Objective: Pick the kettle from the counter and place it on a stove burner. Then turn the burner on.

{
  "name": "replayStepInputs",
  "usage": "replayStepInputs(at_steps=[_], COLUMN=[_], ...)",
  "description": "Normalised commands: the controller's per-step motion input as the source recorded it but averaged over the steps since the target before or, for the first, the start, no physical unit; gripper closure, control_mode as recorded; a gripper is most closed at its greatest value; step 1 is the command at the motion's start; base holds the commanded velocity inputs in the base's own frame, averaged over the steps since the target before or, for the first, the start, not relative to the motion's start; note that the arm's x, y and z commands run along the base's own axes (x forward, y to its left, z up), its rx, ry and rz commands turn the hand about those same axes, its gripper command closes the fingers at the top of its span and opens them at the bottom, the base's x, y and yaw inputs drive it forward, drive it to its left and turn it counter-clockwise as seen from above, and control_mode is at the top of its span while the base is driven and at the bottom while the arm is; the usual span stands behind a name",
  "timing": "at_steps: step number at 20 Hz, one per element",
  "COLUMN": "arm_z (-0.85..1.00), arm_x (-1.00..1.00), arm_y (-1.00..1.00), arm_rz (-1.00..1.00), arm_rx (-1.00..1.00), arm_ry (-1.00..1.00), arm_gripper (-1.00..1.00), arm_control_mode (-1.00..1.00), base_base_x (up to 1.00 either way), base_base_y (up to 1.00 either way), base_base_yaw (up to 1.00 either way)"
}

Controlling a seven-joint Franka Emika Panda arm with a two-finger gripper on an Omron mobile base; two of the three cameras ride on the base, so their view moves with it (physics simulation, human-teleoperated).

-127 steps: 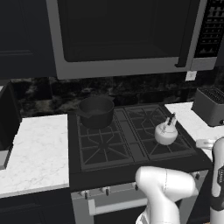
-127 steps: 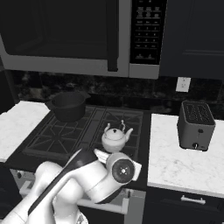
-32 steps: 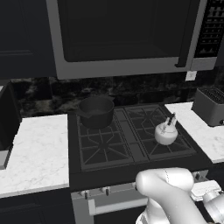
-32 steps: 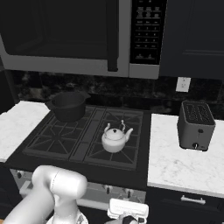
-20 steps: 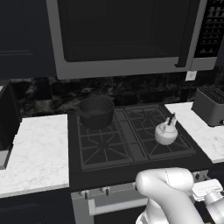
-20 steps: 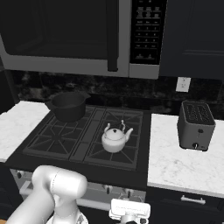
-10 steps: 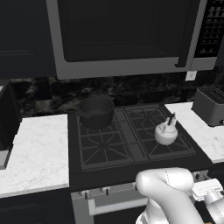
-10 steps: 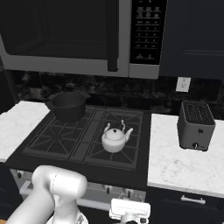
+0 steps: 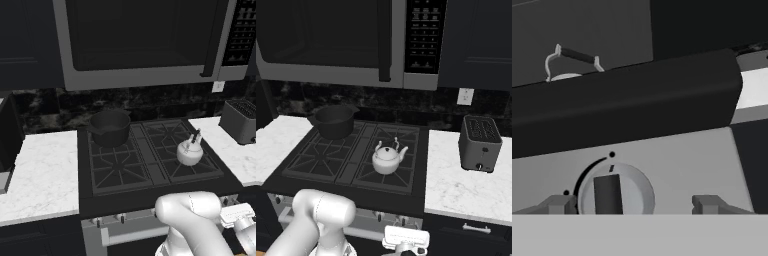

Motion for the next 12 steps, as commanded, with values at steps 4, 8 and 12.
replayStepInputs(at_steps=[4,8,12], arm_z=[-0.05,-0.05,0.0], arm_x=[0.17,0.16,0.03], arm_y=[0.0,0.14,0.17], arm_rz=[0.0,0.0,0.0], arm_rx=[0.0,0.0,0.0], arm_ry=[0.0,0.0,0.0], arm_gripper=[1.0,1.0,1.0], arm_control_mode=[-1.0,-1.0,-1.0], base_base_x=[0.0,0.0,0.0], base_base_y=[0.0,0.0,0.0], base_base_yaw=[0.0,0.0,0.0])
